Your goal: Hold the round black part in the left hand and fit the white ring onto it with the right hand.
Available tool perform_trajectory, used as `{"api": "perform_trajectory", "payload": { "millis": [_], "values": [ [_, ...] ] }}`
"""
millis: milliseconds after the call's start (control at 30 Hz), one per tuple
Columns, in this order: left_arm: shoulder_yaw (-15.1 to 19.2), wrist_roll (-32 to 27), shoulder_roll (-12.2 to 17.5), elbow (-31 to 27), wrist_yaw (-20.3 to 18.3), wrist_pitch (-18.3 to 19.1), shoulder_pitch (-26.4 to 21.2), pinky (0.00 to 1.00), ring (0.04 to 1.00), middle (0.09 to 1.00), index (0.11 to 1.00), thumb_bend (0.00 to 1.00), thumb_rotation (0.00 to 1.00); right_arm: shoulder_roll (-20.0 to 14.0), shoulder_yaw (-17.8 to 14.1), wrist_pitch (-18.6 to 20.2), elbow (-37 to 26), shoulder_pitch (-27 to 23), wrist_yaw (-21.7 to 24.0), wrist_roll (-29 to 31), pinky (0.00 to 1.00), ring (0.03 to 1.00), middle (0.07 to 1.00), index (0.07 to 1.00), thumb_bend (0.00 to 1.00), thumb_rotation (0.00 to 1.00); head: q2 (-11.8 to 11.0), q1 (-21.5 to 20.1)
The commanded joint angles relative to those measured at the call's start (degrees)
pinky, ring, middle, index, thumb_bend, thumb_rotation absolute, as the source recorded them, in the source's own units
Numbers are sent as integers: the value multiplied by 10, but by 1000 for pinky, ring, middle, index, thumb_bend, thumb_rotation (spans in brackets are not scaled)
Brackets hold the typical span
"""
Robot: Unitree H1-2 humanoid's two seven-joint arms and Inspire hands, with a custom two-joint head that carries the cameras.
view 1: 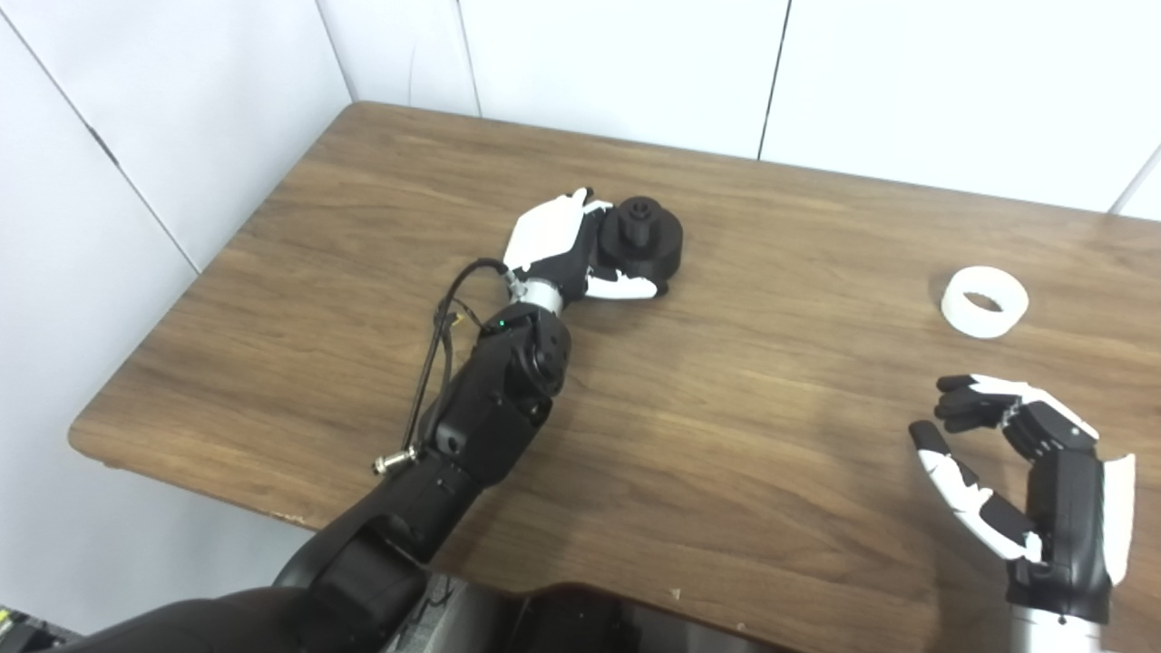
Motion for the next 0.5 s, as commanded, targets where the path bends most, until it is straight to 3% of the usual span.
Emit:
{"api": "perform_trajectory", "payload": {
  "millis": [0,467],
  "values": [
    [11,-11,1,4,34,-27,-28,980,1000,1000,733,963,466,45,-8,-14,-7,28,-7,-7,450,522,600,496,496,152,1,1],
    [32,-56,-14,39,101,-94,-25,1000,1000,994,613,859,309,44,-12,-9,-13,31,-4,-5,456,531,602,496,496,154,5,0]
  ]
}}
